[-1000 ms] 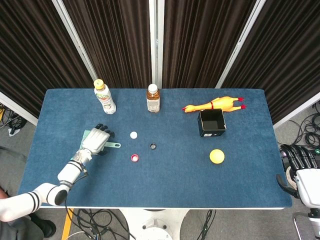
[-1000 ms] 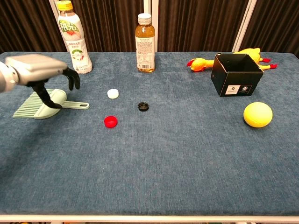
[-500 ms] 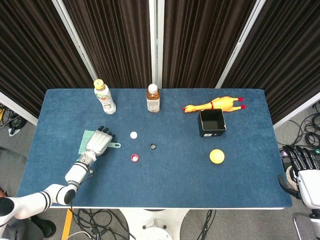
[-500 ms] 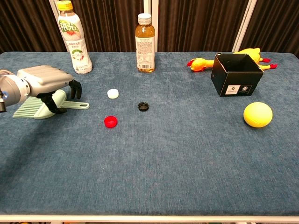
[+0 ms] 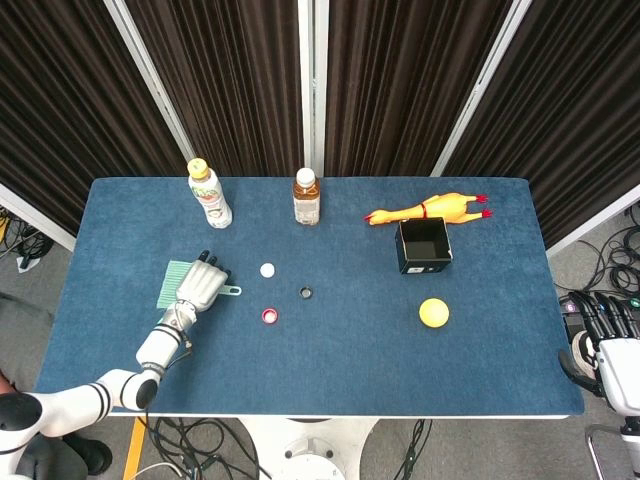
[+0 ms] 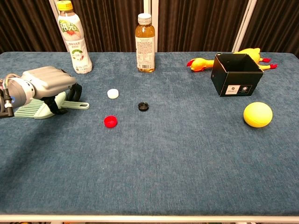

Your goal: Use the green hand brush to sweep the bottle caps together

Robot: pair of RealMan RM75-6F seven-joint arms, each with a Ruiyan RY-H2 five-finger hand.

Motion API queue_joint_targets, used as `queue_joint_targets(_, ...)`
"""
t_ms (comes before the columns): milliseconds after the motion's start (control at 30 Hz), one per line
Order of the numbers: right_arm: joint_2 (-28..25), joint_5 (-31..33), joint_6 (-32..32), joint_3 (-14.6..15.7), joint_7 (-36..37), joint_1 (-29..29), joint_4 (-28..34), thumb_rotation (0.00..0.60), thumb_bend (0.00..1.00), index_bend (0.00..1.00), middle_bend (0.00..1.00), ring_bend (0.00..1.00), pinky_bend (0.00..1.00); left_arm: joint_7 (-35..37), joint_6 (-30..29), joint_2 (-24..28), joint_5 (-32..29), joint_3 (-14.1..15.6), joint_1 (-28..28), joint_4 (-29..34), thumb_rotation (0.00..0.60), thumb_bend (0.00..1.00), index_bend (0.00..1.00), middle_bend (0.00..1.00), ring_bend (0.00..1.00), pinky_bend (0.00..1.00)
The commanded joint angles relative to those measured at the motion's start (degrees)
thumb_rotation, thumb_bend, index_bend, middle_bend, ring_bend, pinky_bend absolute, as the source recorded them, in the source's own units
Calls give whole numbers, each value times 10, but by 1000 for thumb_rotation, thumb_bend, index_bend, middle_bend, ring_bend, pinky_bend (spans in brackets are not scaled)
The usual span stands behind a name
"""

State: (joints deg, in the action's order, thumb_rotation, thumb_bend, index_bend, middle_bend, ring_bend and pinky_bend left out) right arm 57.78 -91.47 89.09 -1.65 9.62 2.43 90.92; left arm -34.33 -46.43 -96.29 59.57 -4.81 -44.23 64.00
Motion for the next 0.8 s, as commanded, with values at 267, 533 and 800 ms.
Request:
queue_joint_targets(267, 2, 6, 0, -1, 8, -3, -7, 600, 282, 0, 88, 0, 0, -12, 10, -9, -9, 5, -6, -16, 600, 333, 450, 469, 272, 197)
queue_joint_targets(533, 3, 4, 4, -1, 11, -6, -9, 600, 281, 0, 88, 0, 0, 36, -1, -13, 28, 12, 2, -37, 600, 368, 501, 521, 364, 446)
queue_joint_targets(800, 1, 3, 9, -1, 11, -9, -8, 600, 277, 0, 88, 0, 0, 207, -66, 37, 127, -3, 18, -6, 600, 408, 536, 553, 397, 458)
